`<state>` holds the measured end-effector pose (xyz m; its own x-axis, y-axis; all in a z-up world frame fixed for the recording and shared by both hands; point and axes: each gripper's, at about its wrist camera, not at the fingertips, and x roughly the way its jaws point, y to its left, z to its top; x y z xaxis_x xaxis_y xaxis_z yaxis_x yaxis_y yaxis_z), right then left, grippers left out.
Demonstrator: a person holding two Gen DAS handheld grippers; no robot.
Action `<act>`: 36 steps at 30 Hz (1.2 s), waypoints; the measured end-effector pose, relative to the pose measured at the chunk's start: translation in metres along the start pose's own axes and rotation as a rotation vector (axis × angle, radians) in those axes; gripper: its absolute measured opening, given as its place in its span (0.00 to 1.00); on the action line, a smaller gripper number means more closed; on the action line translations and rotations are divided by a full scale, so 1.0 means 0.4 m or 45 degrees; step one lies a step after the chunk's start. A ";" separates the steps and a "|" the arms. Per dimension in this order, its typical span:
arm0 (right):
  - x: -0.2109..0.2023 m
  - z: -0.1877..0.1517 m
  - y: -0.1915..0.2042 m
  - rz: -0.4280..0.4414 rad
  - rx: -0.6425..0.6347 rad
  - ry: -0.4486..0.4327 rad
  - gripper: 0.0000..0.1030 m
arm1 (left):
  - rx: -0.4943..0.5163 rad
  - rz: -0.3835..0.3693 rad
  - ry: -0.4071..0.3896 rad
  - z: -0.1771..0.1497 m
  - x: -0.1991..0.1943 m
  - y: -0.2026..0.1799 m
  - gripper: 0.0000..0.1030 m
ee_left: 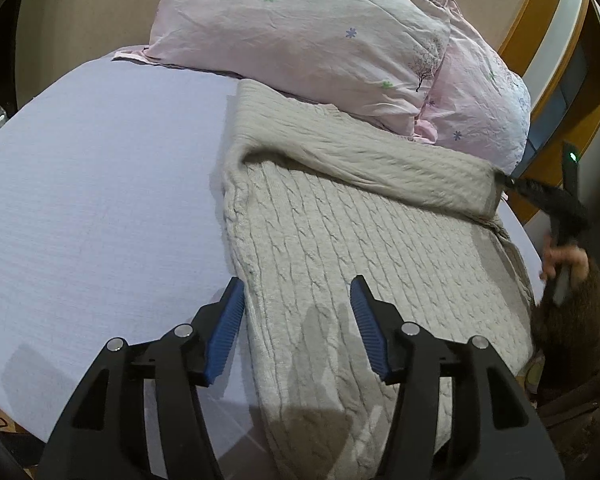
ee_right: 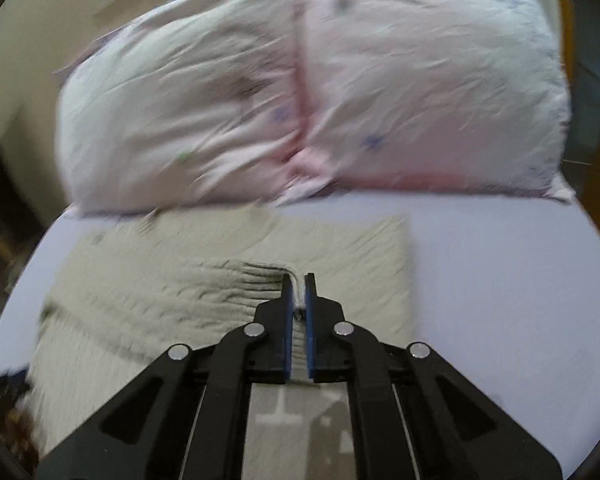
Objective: Fold small clothes
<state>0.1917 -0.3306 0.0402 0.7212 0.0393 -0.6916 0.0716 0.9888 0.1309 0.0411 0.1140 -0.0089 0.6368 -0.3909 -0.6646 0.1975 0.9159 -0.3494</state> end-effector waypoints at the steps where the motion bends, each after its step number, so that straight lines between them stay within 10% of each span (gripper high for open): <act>1: 0.025 0.014 -0.012 -0.039 0.003 0.015 0.06 | 0.002 0.001 0.000 0.000 0.001 -0.003 0.56; 4: 0.093 0.007 -0.060 -0.052 0.095 0.180 0.19 | -0.003 -0.009 0.005 -0.007 -0.005 -0.006 0.56; 6: 0.057 -0.030 -0.098 0.005 0.153 0.204 0.58 | -0.010 -0.026 0.002 -0.014 -0.013 -0.001 0.56; 8: -0.003 -0.080 -0.137 0.013 0.191 0.192 0.67 | -0.026 -0.066 0.000 -0.023 -0.021 0.008 0.56; 12: -0.082 -0.206 -0.223 0.064 0.320 0.292 0.56 | -0.043 -0.146 0.007 -0.034 -0.025 0.009 0.56; 19: -0.205 -0.412 -0.222 0.607 0.446 0.415 0.44 | -0.096 -0.378 0.059 -0.105 -0.054 -0.010 0.51; 26: -0.282 -0.540 -0.264 0.852 0.555 0.427 0.25 | -0.260 -0.593 0.043 -0.196 -0.086 0.010 0.46; 29: -0.289 -0.556 -0.252 0.905 0.537 0.446 0.20 | -0.277 -0.595 0.054 -0.209 -0.085 0.003 0.42; 32: -0.286 -0.549 -0.222 0.880 0.463 0.481 0.07 | -0.258 -0.572 0.102 -0.219 -0.077 -0.019 0.12; 36: -0.332 -0.439 -0.200 0.939 0.427 0.279 0.06 | -0.186 -0.604 0.043 -0.153 -0.107 -0.046 0.06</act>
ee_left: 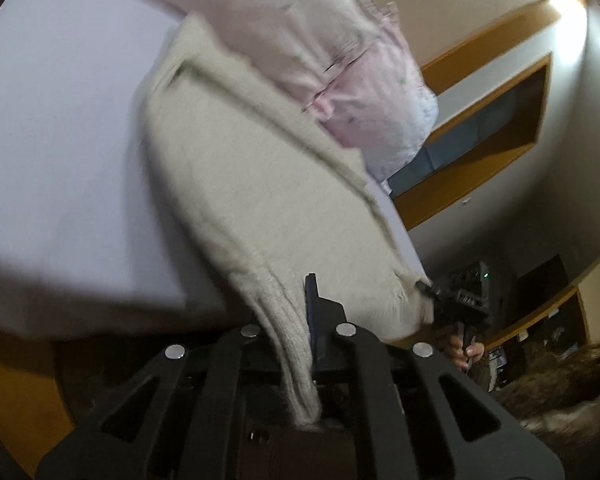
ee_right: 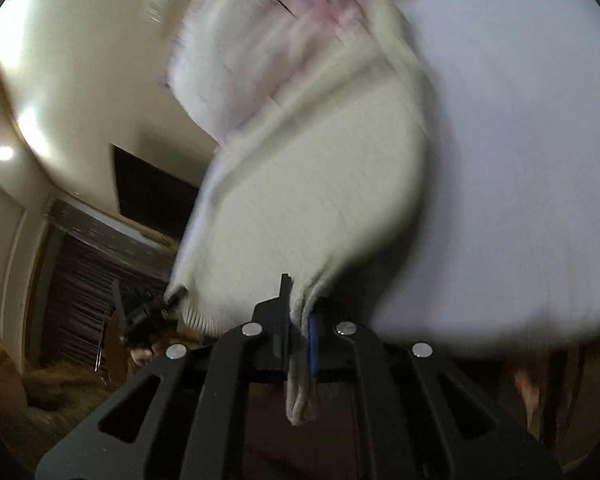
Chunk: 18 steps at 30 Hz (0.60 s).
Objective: Fold small clothes
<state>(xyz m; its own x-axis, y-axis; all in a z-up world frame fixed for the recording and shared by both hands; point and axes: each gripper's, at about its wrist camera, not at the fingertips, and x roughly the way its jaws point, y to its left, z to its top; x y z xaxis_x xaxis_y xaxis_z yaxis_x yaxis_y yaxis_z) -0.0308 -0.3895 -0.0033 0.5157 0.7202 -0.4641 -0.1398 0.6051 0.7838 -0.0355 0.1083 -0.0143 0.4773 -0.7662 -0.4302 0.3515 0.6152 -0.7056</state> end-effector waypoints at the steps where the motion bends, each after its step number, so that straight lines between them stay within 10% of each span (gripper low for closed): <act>1: -0.012 0.028 0.018 0.015 -0.032 -0.052 0.06 | 0.056 0.016 -0.029 0.039 -0.004 -0.023 0.06; 9: 0.079 0.413 0.018 0.044 0.037 -0.413 0.06 | 0.125 0.319 -0.315 0.465 0.138 0.011 0.06; 15: 0.277 0.516 -0.185 -0.178 0.482 -0.394 0.07 | -0.019 0.523 -0.158 0.628 0.375 0.161 0.06; 18: 0.283 0.509 -0.252 -0.040 0.686 -0.475 0.28 | -0.102 0.503 -0.120 0.643 0.403 0.204 0.06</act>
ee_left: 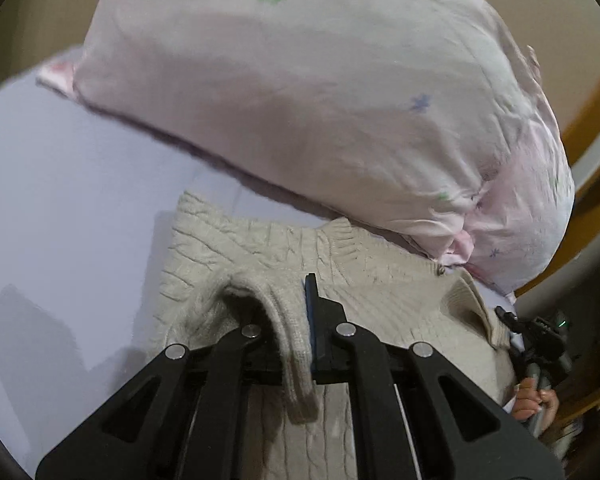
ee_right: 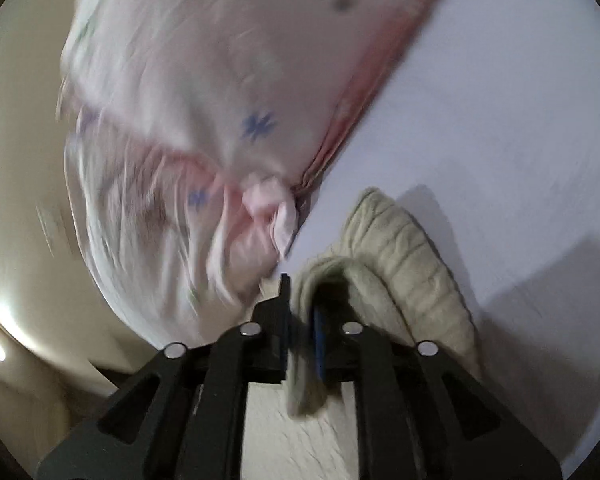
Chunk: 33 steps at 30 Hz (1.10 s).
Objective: Fold small clothes
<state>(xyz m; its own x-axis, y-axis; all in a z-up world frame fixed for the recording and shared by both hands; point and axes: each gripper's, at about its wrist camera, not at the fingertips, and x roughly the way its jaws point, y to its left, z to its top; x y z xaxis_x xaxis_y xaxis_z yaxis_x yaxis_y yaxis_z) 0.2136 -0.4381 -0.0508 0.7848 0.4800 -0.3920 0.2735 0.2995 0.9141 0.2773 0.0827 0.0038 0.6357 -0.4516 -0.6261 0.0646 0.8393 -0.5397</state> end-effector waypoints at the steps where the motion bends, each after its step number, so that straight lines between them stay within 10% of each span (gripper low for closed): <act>1: -0.009 0.006 -0.011 0.068 0.045 -0.024 0.40 | -0.041 -0.043 0.013 0.006 -0.004 0.012 0.08; 3: -0.032 0.021 -0.012 0.248 0.069 -0.119 0.74 | -0.110 -0.132 0.024 0.018 -0.030 0.037 0.15; 7: -0.116 0.021 0.032 0.251 -0.161 -0.291 0.90 | -0.058 -0.056 -0.150 0.015 -0.158 0.047 0.83; 15: -0.101 0.030 0.036 0.212 -0.225 -0.229 0.94 | -0.043 -0.008 0.109 -0.066 -0.122 0.092 0.71; 20: -0.073 0.012 0.034 0.208 -0.221 -0.172 0.96 | -0.160 -0.057 0.057 -0.103 -0.128 0.121 0.53; 22: -0.059 0.009 0.039 0.219 -0.221 -0.132 0.96 | -0.259 -0.109 0.075 -0.116 -0.122 0.150 0.23; 29: -0.062 0.003 0.074 0.242 -0.301 -0.079 0.96 | -0.368 -0.341 0.040 -0.100 -0.145 0.109 0.16; 33: -0.090 0.007 0.101 0.261 -0.353 -0.113 0.96 | -0.199 -0.581 -0.003 -0.046 -0.158 -0.105 0.16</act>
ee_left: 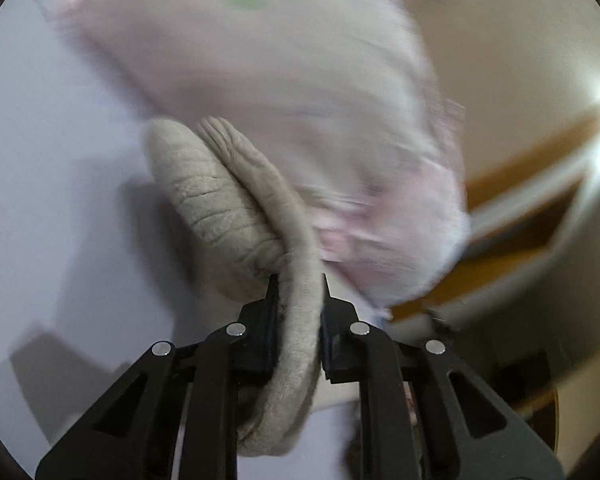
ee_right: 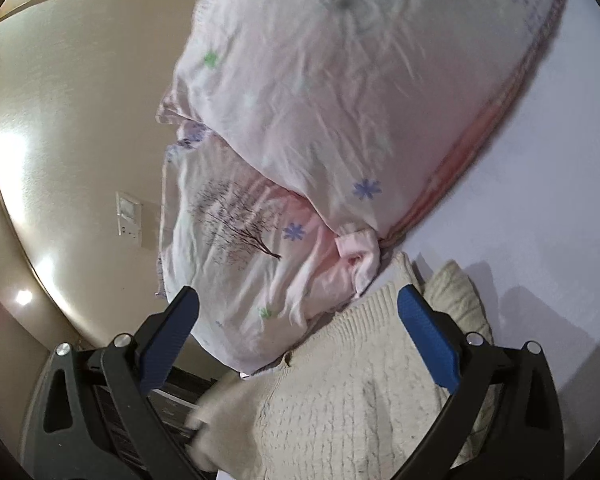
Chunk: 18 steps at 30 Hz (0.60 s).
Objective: Fold small clothes
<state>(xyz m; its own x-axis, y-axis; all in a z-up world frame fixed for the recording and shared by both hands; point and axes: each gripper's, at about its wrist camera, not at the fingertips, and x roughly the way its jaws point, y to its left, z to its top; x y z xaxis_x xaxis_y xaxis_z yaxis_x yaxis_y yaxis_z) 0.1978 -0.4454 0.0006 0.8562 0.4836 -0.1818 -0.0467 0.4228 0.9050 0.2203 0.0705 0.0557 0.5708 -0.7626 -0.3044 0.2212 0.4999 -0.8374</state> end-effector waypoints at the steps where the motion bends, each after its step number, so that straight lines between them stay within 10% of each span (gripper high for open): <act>1: -0.012 0.006 0.012 -0.009 -0.035 -0.019 0.96 | 0.033 -0.059 0.024 -0.004 0.032 -0.043 0.16; 4: -0.060 0.025 0.034 -0.069 -0.122 -0.110 0.96 | 0.178 -0.229 0.195 -0.070 0.244 -0.207 0.16; 10: -0.123 0.072 0.013 -0.226 -0.141 -0.185 0.96 | 0.263 -0.179 0.617 -0.248 0.579 -0.307 0.17; 14: -0.097 0.095 -0.008 -0.281 -0.089 -0.006 0.98 | 0.292 -0.265 0.442 -0.205 0.451 -0.304 0.25; 16: -0.064 0.092 -0.016 -0.341 -0.081 0.130 0.98 | 0.301 -0.148 0.306 -0.170 0.377 -0.279 0.49; 18: -0.015 0.078 -0.032 -0.471 -0.086 0.293 0.98 | 0.334 0.079 0.239 -0.153 0.336 -0.244 0.50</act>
<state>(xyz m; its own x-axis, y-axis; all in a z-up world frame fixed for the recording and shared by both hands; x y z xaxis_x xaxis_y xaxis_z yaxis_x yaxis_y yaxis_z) 0.2091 -0.4778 0.0022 0.6854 0.4450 -0.5764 0.2011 0.6451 0.7371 0.2273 -0.1058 0.0687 0.4394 -0.7775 -0.4499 0.4004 0.6179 -0.6767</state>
